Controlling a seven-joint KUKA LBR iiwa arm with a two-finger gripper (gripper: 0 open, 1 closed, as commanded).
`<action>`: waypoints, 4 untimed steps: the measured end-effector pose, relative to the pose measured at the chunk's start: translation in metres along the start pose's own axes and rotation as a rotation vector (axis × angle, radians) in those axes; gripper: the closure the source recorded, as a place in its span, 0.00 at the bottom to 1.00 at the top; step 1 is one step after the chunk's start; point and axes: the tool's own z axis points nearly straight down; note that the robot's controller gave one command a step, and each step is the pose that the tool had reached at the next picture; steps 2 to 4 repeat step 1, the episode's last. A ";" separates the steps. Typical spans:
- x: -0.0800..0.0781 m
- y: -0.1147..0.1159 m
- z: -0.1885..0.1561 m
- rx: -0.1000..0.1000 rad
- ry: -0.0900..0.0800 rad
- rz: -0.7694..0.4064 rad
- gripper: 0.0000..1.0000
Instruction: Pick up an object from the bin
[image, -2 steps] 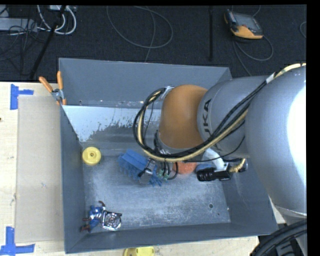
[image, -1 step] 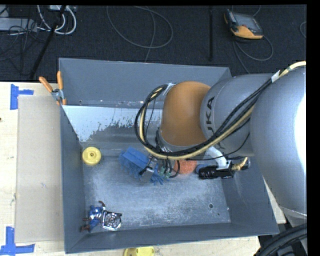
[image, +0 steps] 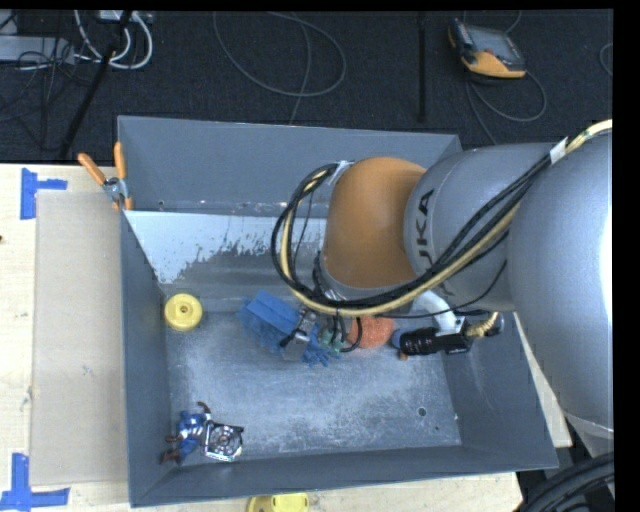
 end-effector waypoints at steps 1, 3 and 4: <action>0.000 0.000 -0.007 -0.001 -0.001 0.000 1.00; 0.000 0.000 -0.007 -0.001 -0.001 0.000 1.00; 0.000 0.000 -0.007 -0.001 -0.001 0.000 1.00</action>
Offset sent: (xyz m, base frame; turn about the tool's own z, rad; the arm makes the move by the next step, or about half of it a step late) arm 0.0000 -0.0001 0.0285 0.0000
